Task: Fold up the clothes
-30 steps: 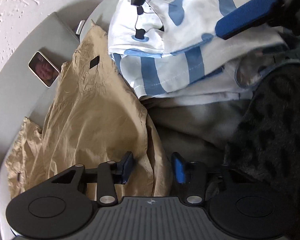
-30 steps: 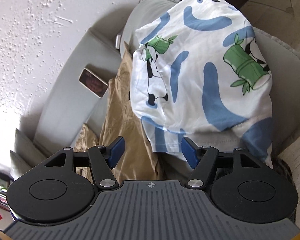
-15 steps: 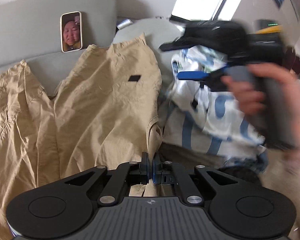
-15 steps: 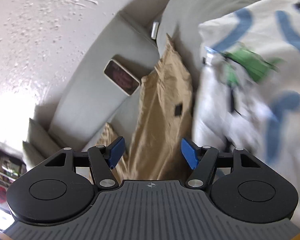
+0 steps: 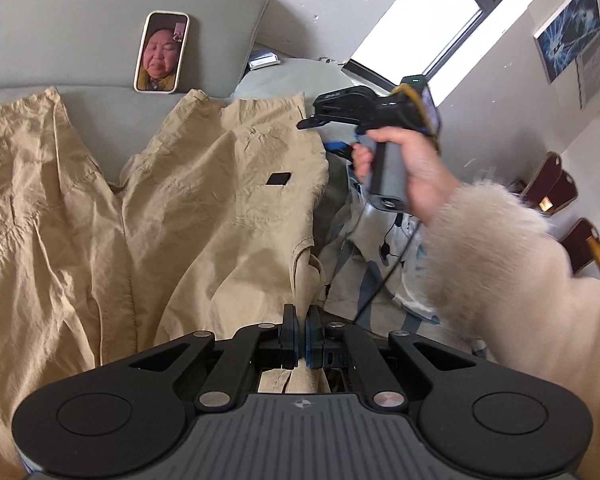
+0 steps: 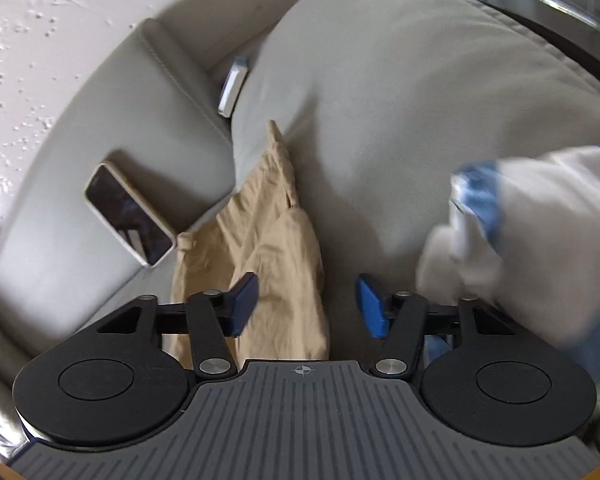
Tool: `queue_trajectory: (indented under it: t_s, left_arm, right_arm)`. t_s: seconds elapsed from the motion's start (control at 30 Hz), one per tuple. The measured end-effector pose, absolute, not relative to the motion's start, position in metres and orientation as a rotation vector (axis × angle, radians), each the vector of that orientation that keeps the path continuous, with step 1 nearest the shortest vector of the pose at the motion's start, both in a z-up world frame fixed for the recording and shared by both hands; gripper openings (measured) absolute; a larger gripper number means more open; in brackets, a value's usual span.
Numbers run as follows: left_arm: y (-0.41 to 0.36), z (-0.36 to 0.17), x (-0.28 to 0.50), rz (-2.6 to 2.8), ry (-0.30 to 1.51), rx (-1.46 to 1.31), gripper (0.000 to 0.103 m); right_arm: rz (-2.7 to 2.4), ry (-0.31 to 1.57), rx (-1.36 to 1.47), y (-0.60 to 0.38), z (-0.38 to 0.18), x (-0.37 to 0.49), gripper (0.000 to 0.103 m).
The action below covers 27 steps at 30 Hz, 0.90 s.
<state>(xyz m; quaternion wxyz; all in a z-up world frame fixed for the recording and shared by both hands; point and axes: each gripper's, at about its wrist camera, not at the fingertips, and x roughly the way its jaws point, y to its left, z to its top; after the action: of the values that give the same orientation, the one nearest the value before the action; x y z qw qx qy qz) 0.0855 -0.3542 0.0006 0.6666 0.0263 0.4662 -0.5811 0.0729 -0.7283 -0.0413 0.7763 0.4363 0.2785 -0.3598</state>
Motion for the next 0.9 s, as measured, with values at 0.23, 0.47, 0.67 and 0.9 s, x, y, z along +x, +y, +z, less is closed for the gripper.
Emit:
queue_trajectory:
  t_s: [0.23, 0.47, 0.67, 0.9]
  left_arm:
    - [-0.345, -0.004, 0.094, -1.347, 1.067, -0.008, 0.002]
    - [-0.292, 0.002, 0.107, -1.372, 1.003, -0.149, 0.002]
    - [-0.226, -0.015, 0.131, -1.254, 1.018, -0.314, 0.002]
    - [-0.158, -0.046, 0.16, -1.06, 1.031, -0.468, 0.001]
  right_arm:
    - [-0.835, 0.635, 0.752, -0.724, -0.037, 0.105, 0.003]
    - [-0.741, 0.555, 0.601, -0.672, 0.026, 0.133, 0.002]
    - [-0.632, 0.524, 0.432, -0.594, 0.08, 0.192, 0.002]
    - [-0.506, 0.544, 0.311, -0.492, 0.086, 0.296, 0.002]
